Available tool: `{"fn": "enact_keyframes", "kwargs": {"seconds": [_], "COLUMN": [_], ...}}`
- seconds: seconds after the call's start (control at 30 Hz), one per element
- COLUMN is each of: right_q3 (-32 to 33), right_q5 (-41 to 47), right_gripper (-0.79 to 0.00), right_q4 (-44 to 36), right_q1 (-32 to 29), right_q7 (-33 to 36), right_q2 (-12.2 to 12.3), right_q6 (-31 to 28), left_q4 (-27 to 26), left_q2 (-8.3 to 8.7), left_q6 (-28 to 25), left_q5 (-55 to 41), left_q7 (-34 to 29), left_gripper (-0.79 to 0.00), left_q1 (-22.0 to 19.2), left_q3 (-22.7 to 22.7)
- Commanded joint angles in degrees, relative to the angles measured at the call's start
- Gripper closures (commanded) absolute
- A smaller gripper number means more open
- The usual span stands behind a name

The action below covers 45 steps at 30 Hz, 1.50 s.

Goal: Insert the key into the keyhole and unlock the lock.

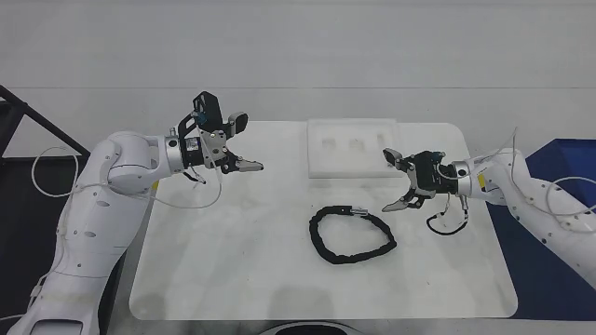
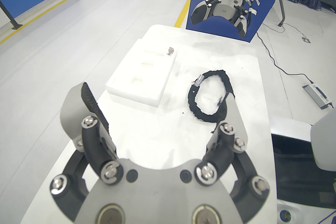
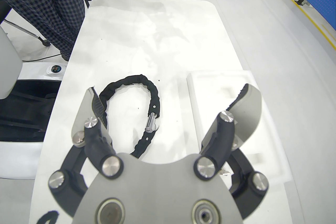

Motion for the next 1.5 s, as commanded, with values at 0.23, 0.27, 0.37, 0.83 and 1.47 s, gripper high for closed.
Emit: {"fn": "enact_keyframes", "kwargs": {"seconds": [0.23, 0.27, 0.37, 0.83, 1.47], "right_q3": [1.2, 1.2, 1.6, 3.1, 3.2], "right_q5": [16.5, 19.7, 29.9, 61.7, 61.3], "right_gripper": [-0.785, -0.785, -0.785, -0.785, -0.785], "right_q4": [4.0, 4.9, 7.1, 13.6, 15.7], "right_q1": [-3.0, -3.3, -4.1, -5.2, -4.5], "right_q7": [14.2, 15.9, 20.4, 41.1, 47.3], "right_q2": [-1.8, -2.2, -3.3, -8.6, -11.5], "right_q6": [5.4, 6.0, 8.6, 34.2, 42.0], "left_q4": [0.0, 0.0, 0.0, 0.0, 0.0], "left_q2": [0.00, 0.00, 0.00, 0.00, 0.00], "left_q6": [0.0, 0.0, 0.0, 0.0, 0.0], "left_q5": [0.0, 0.0, 0.0, 0.0, 0.0], "left_q7": [0.0, 0.0, 0.0, 0.0, 0.0], "left_gripper": [-0.785, -0.785, -0.785, -0.785, -0.785], "left_q1": [0.0, 0.0, 0.0, 0.0, 0.0], "left_q3": [0.0, 0.0, 0.0, 0.0, 0.0]}}
